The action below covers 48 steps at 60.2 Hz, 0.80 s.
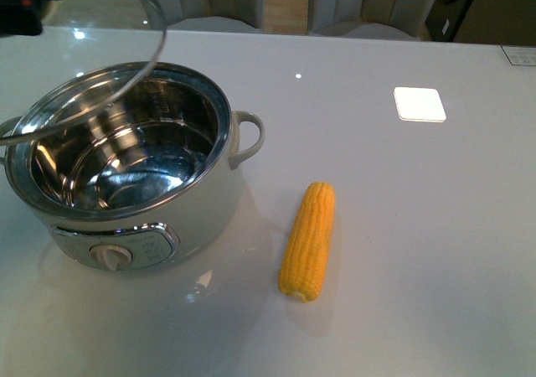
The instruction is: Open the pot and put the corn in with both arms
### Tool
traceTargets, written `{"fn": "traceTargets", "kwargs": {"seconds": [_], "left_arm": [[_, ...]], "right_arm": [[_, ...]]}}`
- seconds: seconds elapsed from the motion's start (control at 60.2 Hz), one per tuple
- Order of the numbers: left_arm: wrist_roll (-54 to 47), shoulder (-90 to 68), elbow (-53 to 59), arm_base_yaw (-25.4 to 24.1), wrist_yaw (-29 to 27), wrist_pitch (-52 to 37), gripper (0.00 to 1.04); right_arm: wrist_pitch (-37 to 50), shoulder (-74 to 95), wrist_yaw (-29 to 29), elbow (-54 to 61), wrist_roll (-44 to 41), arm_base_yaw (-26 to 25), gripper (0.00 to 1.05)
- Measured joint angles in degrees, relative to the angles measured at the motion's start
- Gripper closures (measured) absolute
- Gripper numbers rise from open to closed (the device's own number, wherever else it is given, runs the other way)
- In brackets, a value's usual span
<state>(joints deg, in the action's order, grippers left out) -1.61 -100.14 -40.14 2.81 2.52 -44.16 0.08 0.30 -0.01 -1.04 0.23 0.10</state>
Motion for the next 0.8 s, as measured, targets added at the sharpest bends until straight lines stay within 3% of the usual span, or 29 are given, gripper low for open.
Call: {"fn": "traceTargets", "kwargs": {"seconds": [0.548, 0.797], "left_arm": [[-4.74, -2.16, 5.99, -26.36, 6.47, -7.06, 0.62], [-5.86, -9.25, 5.97, -31.08, 7.98, -10.36, 0.62]], "right_arm": [[0.0, 0.0, 0.02, 0.0, 0.0, 0.0, 0.09], [0.0, 0.0, 0.0, 0.0, -0.02, 0.0, 0.09]]}}
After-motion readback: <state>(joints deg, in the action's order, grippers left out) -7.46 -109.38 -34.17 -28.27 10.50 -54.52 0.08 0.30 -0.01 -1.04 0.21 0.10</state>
